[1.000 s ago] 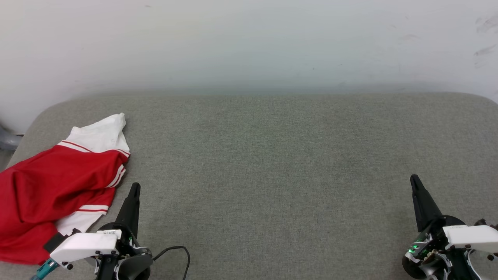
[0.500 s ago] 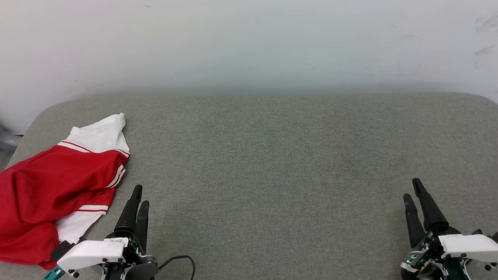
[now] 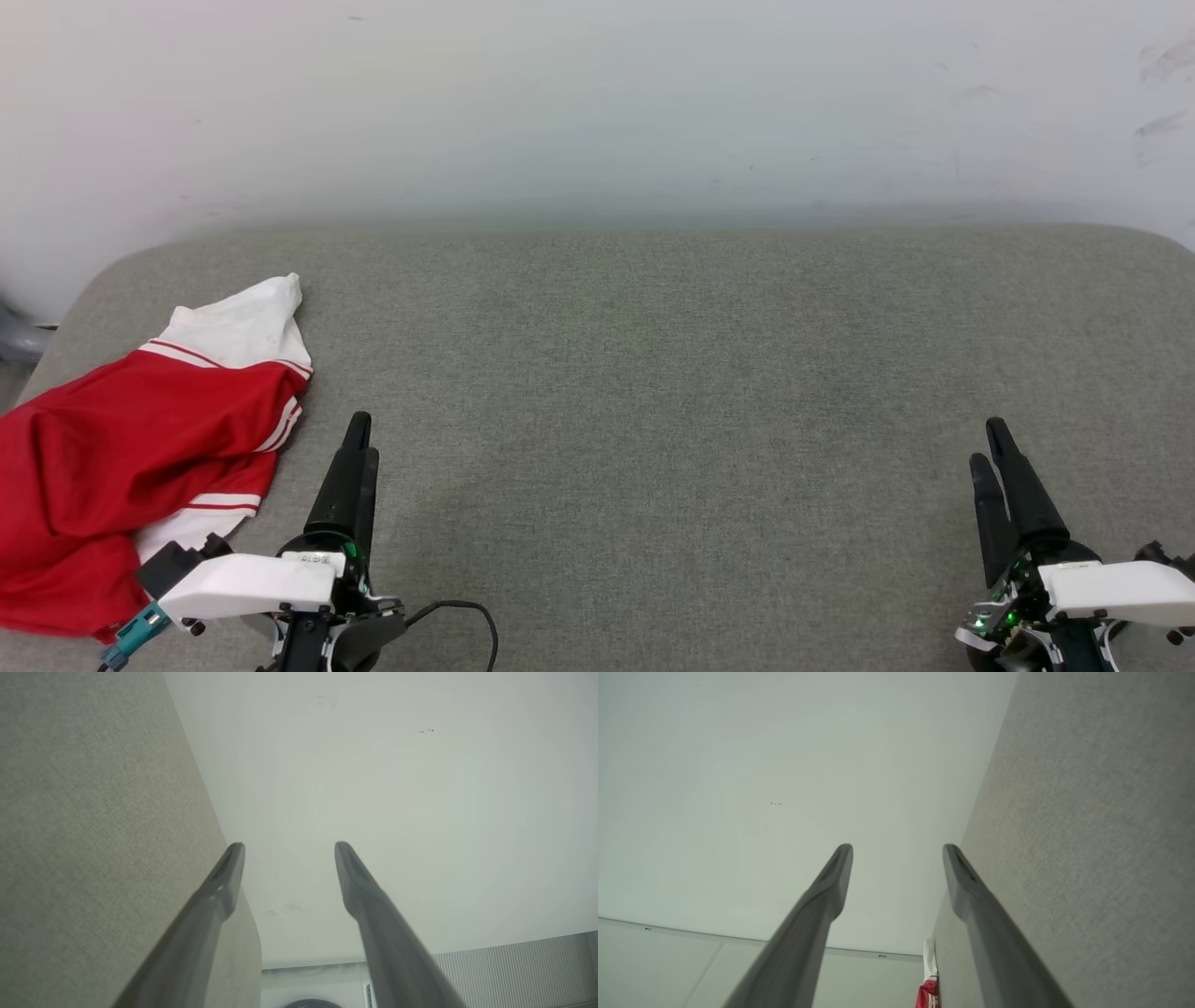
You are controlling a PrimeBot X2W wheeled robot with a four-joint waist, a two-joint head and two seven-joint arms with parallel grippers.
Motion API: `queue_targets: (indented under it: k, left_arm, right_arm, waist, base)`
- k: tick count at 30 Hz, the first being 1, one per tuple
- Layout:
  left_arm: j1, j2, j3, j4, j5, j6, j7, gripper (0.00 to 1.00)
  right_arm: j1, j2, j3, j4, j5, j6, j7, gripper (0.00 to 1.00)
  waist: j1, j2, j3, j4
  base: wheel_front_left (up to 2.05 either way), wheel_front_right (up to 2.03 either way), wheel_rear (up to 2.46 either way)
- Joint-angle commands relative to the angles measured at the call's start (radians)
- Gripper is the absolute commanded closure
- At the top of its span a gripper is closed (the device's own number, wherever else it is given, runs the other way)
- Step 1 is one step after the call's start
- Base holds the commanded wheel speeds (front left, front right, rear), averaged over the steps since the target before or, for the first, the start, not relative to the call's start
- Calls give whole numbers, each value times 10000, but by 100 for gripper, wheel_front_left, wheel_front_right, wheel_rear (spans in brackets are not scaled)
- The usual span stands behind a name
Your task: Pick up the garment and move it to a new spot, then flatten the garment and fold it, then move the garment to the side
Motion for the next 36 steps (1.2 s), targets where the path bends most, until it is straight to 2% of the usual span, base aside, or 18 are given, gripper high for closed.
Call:
queue_targets:
  k: [1, 14, 16, 19, 23, 36]
  left_arm:
    - [-133, 80, -81, -304, 358, -1, -118, 0]
    - [105, 12, -183, -709, 3759, -1, -635, 0]
    - [118, 5, -208, -721, 3984, -1, -676, 0]
    - [173, -4, -161, -754, 5083, -1, -817, 0]
    - [226, 4, -155, -795, 6212, 41, -957, 0]
    - [206, 348, -450, -956, 8688, 217, -1338, 0]
  right_arm:
    - [-35, -83, 11, -275, -315, 2, -115, 0]
    - [121, -57, 47, -920, -4647, 2, -633, 0]
    - [139, -49, 65, -936, -4936, 1, -670, 0]
    - [189, -29, 83, -996, -6005, 1, -817, 0]
    - [230, -19, 76, -1028, -6947, 1, -947, 0]
    - [306, -39, 117, -1201, -9146, 1, -973, 0]
  waist:
    - [0, 0, -7, 2]
    - [0, 0, -75, -7]
    - [0, 0, -80, -8]
    - [0, 0, -103, -12]
    - [0, 0, -127, -11]
    - [0, 0, -176, 8]
  base:
    - [0, 0, 0]
    - [0, 0, 0]
    - [0, 0, 0]
    - [0, 0, 0]
    - [0, 0, 0]
    - [0, 0, 0]
